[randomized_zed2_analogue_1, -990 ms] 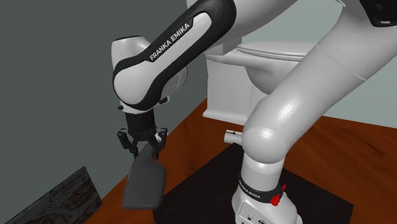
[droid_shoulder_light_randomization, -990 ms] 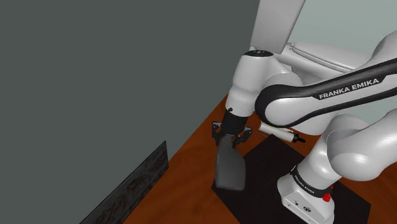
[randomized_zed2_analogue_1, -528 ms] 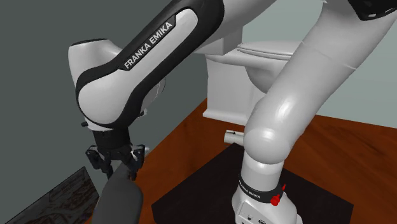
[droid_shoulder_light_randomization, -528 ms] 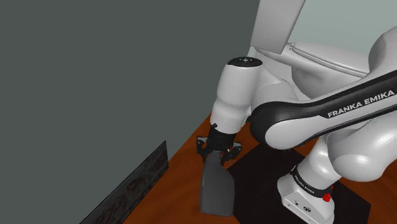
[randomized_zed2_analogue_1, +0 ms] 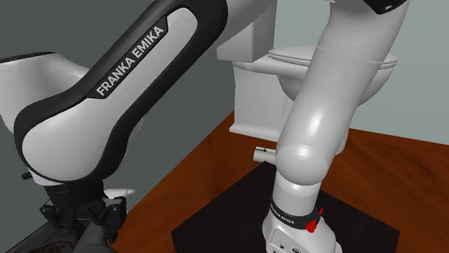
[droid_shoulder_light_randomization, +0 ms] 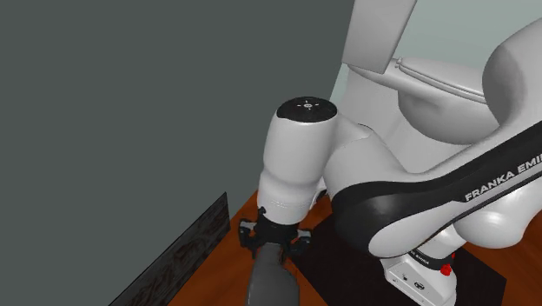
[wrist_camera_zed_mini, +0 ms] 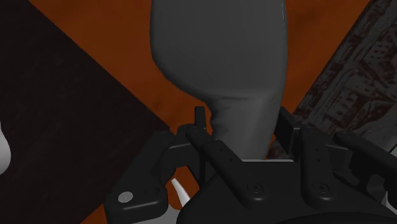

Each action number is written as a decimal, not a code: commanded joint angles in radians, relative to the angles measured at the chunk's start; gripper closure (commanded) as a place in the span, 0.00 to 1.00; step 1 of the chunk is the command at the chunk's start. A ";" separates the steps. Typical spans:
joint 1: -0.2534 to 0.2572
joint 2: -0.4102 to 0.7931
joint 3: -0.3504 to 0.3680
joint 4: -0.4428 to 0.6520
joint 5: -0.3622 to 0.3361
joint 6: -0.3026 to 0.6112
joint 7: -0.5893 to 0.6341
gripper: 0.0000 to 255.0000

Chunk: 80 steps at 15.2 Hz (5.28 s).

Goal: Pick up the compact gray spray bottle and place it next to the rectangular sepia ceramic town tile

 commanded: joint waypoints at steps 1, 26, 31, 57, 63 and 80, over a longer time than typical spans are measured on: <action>-0.005 0.064 0.043 0.057 -0.053 0.004 0.081 1.00; 0.640 0.999 -0.070 1.202 -0.700 -0.378 0.732 1.00; 0.639 1.024 -0.081 1.174 -0.714 -0.329 0.740 1.00; 0.677 1.209 -0.161 1.148 -0.795 -0.121 0.772 1.00; 0.693 1.265 -0.182 1.169 -0.812 -0.084 0.775 1.00; 0.726 1.380 -0.218 1.238 -0.836 -0.029 0.773 1.00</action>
